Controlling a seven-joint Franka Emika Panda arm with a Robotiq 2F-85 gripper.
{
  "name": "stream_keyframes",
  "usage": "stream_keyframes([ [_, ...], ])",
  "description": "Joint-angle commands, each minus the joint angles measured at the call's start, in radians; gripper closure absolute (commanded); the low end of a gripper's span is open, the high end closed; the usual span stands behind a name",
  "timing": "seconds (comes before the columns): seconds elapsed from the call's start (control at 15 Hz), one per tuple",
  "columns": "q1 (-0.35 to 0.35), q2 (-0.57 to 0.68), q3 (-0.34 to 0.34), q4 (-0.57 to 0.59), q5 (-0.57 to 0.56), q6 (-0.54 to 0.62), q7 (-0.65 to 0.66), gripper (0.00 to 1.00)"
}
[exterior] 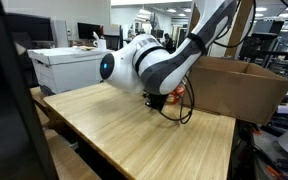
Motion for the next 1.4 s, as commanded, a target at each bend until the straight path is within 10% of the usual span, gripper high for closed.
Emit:
stream_keyframes([
  [0.0,-0.016,-0.048,0.017,-0.052,0.014,0.008,0.027,0.64],
  [1.33,0.007,-0.193,0.073,-0.034,0.028,-0.086,0.006,0.64],
])
